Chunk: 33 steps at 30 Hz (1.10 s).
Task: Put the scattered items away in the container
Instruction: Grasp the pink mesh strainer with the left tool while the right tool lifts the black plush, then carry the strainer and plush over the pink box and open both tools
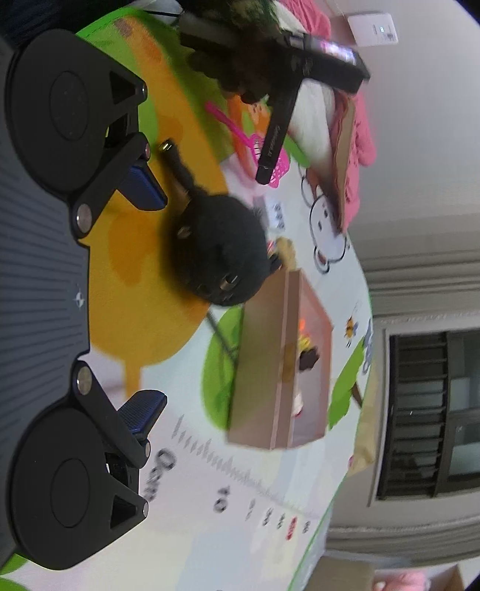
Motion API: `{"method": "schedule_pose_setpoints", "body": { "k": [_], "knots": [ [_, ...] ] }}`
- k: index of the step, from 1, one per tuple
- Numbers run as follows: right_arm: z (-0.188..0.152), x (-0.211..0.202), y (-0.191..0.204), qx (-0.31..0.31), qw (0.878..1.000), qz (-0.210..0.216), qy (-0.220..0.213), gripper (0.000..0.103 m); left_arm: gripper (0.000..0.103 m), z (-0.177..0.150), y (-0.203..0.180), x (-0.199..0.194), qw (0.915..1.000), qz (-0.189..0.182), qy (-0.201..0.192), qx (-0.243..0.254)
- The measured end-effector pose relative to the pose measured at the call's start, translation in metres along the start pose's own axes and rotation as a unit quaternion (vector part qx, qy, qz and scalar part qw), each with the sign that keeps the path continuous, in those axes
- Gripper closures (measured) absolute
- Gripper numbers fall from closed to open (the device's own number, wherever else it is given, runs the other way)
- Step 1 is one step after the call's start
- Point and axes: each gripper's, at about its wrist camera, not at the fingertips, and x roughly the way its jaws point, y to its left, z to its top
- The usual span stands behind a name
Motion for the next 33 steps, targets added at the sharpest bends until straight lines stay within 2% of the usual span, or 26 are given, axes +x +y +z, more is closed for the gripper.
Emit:
{"method": "schedule_pose_setpoints", "body": {
  "k": [4, 12, 14, 20, 25, 29, 33],
  "knots": [
    [0.019, 0.016, 0.016, -0.012, 1.0, 0.011, -0.004, 0.0, 0.024, -0.02, -0.02, -0.037, 0.9987, -0.047, -0.008, 0.016],
    [0.042, 0.069, 0.034, -0.042, 0.999, 0.001, 0.03, 0.0, 0.024, -0.054, -0.026, -0.05, 0.9971, -0.073, 0.009, 0.02],
    [0.043, 0.072, 0.033, -0.039, 0.998, 0.007, 0.043, 0.012, 0.024, -0.057, -0.023, -0.048, 0.9968, -0.077, 0.014, 0.015],
    [0.04, 0.044, 0.024, -0.033, 0.998, 0.008, 0.047, 0.013, 0.024, -0.056, -0.025, -0.057, 0.9951, -0.097, 0.004, 0.021],
    [0.04, 0.002, 0.006, -0.036, 0.998, 0.003, 0.042, 0.013, 0.024, -0.043, -0.049, -0.071, 0.9894, -0.133, -0.015, 0.056],
    [0.046, -0.022, -0.012, -0.031, 0.999, -0.005, 0.035, 0.013, 0.024, -0.027, -0.072, -0.074, 0.9837, -0.158, -0.03, 0.081],
    [0.063, -0.03, -0.032, -0.014, 1.0, -0.01, 0.011, 0.013, 0.024, 0.0, -0.094, -0.066, 0.9794, -0.162, -0.054, 0.108]
  ]
}}
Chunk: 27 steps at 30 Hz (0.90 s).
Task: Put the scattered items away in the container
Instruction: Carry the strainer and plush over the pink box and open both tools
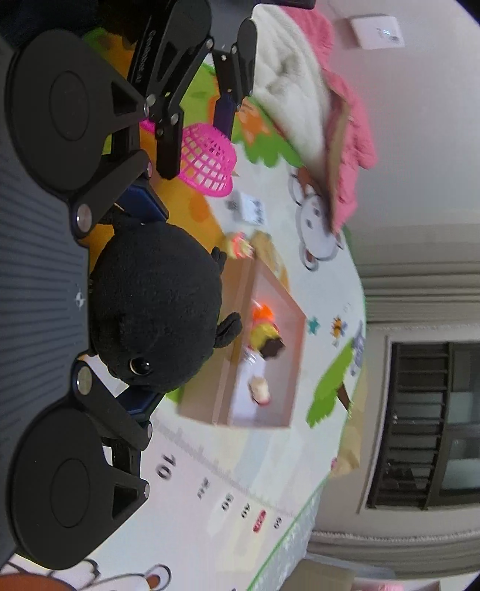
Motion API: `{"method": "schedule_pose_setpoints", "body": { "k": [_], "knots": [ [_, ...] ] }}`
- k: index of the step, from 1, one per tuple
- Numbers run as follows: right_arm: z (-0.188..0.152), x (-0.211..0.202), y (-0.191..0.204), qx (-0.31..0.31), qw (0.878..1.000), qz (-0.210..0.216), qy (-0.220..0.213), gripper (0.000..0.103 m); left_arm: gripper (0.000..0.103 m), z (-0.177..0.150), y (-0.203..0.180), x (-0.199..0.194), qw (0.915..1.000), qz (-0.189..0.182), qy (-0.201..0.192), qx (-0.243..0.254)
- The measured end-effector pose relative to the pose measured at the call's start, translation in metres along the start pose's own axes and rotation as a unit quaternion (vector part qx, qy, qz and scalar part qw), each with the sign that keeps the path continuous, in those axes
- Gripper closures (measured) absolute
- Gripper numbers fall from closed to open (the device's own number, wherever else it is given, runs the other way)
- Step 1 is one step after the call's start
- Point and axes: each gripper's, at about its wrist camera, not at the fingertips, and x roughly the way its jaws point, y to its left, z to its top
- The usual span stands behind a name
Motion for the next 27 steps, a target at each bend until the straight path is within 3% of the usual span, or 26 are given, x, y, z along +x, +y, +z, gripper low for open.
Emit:
{"method": "schedule_pose_setpoints", "body": {
  "k": [8, 15, 19, 23, 27],
  "knots": [
    [0.086, 0.022, -0.052, 0.035, 0.996, -0.019, -0.081, 0.013, 0.024, 0.085, 0.009, 0.055, 0.9971, 0.032, -0.064, 0.025],
    [0.146, 0.093, -0.1, 0.096, 0.992, -0.017, -0.075, 0.013, 0.022, 0.131, 0.024, 0.137, 0.9943, 0.046, -0.086, 0.043],
    [0.148, 0.135, -0.113, 0.113, 0.993, -0.011, -0.035, 0.005, 0.009, 0.128, 0.04, 0.17, 0.9979, 0.019, -0.049, 0.037],
    [0.147, 0.146, -0.115, 0.113, 0.993, -0.007, -0.034, 0.004, 0.007, 0.102, 0.057, 0.153, 0.9984, 0.012, -0.048, 0.028],
    [0.161, 0.16, -0.093, 0.091, 0.996, -0.004, -0.022, 0.004, 0.006, 0.073, 0.082, 0.126, 0.9987, 0.033, -0.035, -0.018]
  ]
}}
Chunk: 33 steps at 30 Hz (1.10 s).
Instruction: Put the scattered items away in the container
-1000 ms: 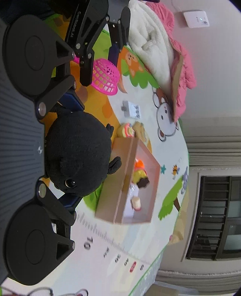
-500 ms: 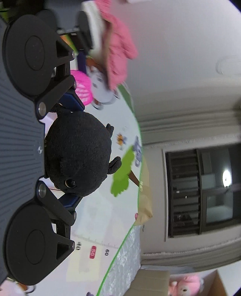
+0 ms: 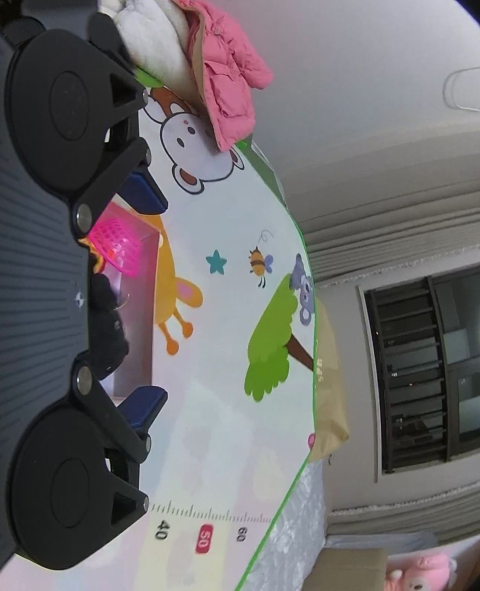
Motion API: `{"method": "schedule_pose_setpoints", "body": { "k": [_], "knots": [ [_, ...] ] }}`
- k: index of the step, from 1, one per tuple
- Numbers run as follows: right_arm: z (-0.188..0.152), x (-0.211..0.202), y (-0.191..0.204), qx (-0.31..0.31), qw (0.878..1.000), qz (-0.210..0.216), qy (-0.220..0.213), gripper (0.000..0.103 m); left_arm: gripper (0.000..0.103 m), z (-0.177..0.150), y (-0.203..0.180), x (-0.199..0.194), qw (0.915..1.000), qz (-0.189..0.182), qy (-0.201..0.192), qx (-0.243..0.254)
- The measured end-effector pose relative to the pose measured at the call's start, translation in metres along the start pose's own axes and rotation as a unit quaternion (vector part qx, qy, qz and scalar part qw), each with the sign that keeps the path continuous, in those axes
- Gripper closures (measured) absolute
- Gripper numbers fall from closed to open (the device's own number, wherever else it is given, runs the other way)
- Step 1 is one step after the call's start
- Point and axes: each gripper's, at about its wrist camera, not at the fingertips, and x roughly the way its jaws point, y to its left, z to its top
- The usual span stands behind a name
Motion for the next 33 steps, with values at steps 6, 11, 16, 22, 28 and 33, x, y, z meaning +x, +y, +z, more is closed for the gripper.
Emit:
{"method": "schedule_pose_setpoints", "body": {
  "k": [6, 11, 16, 22, 28, 33],
  "knots": [
    [0.026, 0.056, 0.076, -0.09, 0.993, 0.021, 0.078, 0.018, 0.005, -0.041, 0.047, -0.043, 0.9965, 0.041, 0.021, -0.071],
    [0.032, 0.132, 0.126, -0.119, 0.973, 0.012, 0.2, 0.05, 0.004, -0.072, 0.075, -0.075, 0.9932, 0.039, 0.038, -0.102],
    [0.033, 0.209, 0.132, -0.14, 0.953, -0.055, 0.262, 0.05, 0.004, -0.095, 0.095, -0.079, 0.9886, 0.025, 0.032, -0.145],
    [0.024, 0.264, 0.118, -0.143, 0.936, -0.104, 0.304, 0.051, 0.004, -0.097, 0.103, -0.084, 0.9863, 0.0, 0.011, -0.164],
    [0.012, 0.27, 0.127, -0.168, 0.929, -0.087, 0.319, 0.078, 0.004, -0.098, 0.102, -0.083, 0.9866, -0.003, 0.011, -0.163],
    [0.015, 0.217, 0.149, -0.171, 0.943, -0.038, 0.284, 0.078, 0.004, -0.099, 0.1, -0.081, 0.987, 0.018, 0.023, -0.158]
  ]
}}
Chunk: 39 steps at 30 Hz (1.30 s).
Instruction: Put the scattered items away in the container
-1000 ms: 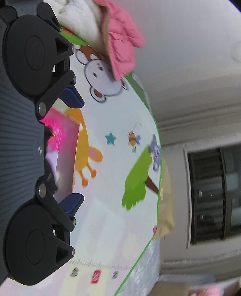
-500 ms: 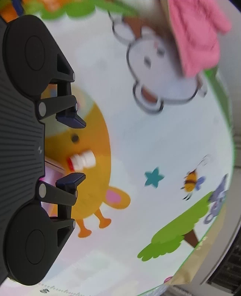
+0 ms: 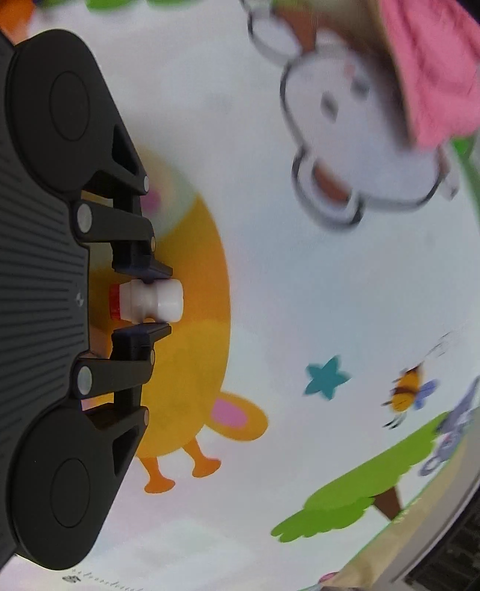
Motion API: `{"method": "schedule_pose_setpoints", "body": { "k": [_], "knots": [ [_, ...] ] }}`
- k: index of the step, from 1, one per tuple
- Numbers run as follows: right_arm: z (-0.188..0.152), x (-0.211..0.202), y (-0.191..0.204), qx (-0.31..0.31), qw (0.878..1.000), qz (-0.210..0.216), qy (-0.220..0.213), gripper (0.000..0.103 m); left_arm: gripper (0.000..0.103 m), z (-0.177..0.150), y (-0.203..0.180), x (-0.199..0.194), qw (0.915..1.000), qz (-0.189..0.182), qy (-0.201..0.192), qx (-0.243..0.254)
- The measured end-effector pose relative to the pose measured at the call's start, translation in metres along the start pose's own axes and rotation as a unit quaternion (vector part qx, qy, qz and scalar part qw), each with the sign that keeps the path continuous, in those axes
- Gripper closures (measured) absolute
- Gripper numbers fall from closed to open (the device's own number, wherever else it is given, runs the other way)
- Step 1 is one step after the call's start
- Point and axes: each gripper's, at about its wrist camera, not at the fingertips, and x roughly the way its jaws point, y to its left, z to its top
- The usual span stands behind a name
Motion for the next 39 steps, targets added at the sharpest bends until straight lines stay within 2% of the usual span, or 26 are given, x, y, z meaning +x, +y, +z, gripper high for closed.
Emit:
{"method": "schedule_pose_setpoints", "body": {
  "k": [5, 9, 14, 18, 21, 23, 25, 29, 30, 31, 32, 35, 39],
  "knots": [
    [-0.066, -0.081, 0.035, -0.037, 0.994, 0.089, -0.046, 0.078, 0.004, -0.003, -0.007, 0.001, 0.9996, 0.023, 0.015, 0.008],
    [-0.138, -0.124, 0.038, -0.029, 0.988, 0.146, -0.048, 0.078, 0.004, -0.006, -0.017, -0.002, 0.9989, 0.035, 0.027, 0.02],
    [-0.222, -0.134, 0.034, -0.01, 0.989, 0.148, -0.023, 0.078, 0.004, -0.006, -0.035, 0.0, 0.9973, 0.043, 0.038, 0.046],
    [-0.273, -0.134, 0.033, -0.033, 0.993, 0.105, -0.039, 0.078, 0.004, -0.005, -0.049, 0.01, 0.9947, 0.058, 0.044, 0.072],
    [-0.297, -0.14, 0.029, -0.027, 0.993, 0.099, -0.062, 0.074, 0.004, -0.002, -0.052, 0.025, 0.9915, 0.083, 0.05, 0.086],
    [-0.313, -0.147, 0.024, -0.007, 0.991, 0.101, -0.092, 0.056, 0.004, 0.002, -0.052, 0.04, 0.9889, 0.107, 0.06, 0.084],
    [-0.325, -0.152, 0.019, 0.014, 0.987, 0.098, -0.124, 0.045, 0.004, 0.006, -0.051, 0.052, 0.9874, 0.123, 0.072, 0.069],
    [-0.346, -0.153, 0.006, 0.062, 0.981, 0.092, -0.161, 0.043, 0.004, 0.012, -0.057, 0.069, 0.9855, 0.137, 0.08, 0.059],
    [-0.348, -0.151, 0.003, 0.073, 0.98, 0.095, -0.162, 0.043, 0.008, 0.013, -0.06, 0.073, 0.9843, 0.143, 0.08, 0.066],
    [-0.351, -0.149, 0.0, 0.082, 0.978, 0.099, -0.161, 0.043, 0.022, 0.015, -0.063, 0.077, 0.9826, 0.149, 0.083, 0.073],
    [-0.354, -0.146, -0.002, 0.09, 0.978, 0.103, -0.16, 0.043, 0.029, 0.016, -0.064, 0.08, 0.981, 0.154, 0.088, 0.079],
    [-0.363, -0.142, -0.003, 0.099, 0.977, 0.106, -0.158, 0.041, 0.033, 0.018, -0.064, 0.083, 0.9793, 0.16, 0.091, 0.085],
    [-0.368, -0.139, 0.005, 0.092, 0.977, 0.1, -0.162, 0.036, 0.047, 0.014, -0.068, 0.073, 0.977, 0.16, 0.089, 0.109]
  ]
}}
